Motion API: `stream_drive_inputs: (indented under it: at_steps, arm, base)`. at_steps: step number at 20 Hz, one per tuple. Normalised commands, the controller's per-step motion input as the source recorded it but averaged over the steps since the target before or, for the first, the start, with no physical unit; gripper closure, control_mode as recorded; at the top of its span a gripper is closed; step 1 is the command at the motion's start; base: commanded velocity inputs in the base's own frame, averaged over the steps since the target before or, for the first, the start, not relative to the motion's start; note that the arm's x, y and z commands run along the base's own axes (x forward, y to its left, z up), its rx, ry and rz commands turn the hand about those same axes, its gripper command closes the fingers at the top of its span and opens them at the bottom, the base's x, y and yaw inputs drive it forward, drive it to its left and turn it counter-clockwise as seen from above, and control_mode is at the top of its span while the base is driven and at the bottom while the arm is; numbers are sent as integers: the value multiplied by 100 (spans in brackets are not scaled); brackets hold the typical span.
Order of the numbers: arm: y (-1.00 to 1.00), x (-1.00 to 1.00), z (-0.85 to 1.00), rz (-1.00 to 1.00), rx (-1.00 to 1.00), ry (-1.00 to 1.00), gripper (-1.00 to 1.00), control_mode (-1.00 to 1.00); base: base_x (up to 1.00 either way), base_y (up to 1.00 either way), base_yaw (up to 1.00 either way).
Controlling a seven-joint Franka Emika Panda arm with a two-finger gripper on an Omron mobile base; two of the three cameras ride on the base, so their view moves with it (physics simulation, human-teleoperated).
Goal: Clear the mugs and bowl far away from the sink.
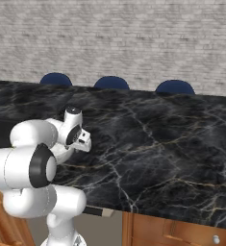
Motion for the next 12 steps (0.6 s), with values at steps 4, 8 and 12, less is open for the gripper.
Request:
stream_drive_inputs:
  at_steps: [4, 8, 12]
  arm:
    - [20, -1, -4, 0, 0, 0, 100, -100]
    - [0, -64, 30, -18, 0, -13, 100, -100]
    - [-2, -45, 36, -52, 3, -1, 100, -100]
  base:
    - [0, 0, 0]
    - [0, 0, 0]
    - [0, 0, 0]
